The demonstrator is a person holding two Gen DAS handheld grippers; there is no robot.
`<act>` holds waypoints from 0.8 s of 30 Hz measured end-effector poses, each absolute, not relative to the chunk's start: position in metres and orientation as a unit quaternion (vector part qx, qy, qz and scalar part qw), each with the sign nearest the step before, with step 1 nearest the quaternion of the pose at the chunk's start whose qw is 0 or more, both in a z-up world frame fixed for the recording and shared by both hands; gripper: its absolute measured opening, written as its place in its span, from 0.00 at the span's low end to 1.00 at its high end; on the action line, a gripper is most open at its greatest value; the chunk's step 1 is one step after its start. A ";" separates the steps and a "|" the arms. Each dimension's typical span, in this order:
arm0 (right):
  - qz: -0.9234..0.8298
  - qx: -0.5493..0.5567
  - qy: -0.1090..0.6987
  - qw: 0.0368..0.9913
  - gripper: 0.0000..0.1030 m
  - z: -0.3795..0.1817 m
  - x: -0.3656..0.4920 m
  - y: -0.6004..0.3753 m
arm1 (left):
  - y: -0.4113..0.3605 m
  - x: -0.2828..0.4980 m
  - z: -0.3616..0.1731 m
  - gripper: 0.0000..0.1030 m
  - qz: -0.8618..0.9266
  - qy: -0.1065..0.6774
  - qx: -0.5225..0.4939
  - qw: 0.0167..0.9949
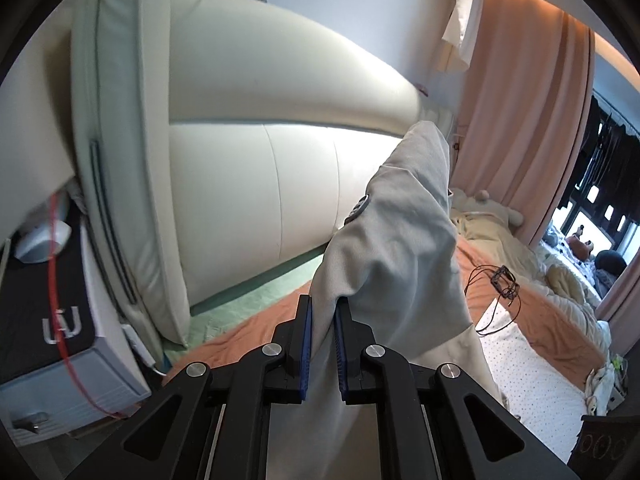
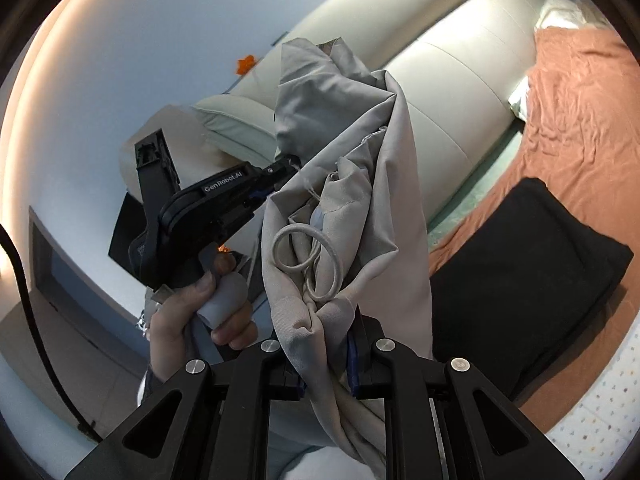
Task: Fold large clothes
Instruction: 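Lower the jacket onto the black folded clothes with both tools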
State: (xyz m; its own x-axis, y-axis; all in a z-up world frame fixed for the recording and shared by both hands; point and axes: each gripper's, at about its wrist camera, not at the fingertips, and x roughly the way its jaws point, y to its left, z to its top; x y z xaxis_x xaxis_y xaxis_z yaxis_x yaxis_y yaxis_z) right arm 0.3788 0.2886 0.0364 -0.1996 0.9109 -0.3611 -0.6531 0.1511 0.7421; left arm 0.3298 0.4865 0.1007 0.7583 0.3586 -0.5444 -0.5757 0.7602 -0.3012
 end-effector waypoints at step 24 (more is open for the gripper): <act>0.482 0.215 0.553 0.645 0.15 -0.181 0.562 0.286 | 0.505 0.401 -0.033 0.55 0.276 0.321 -0.197 0.884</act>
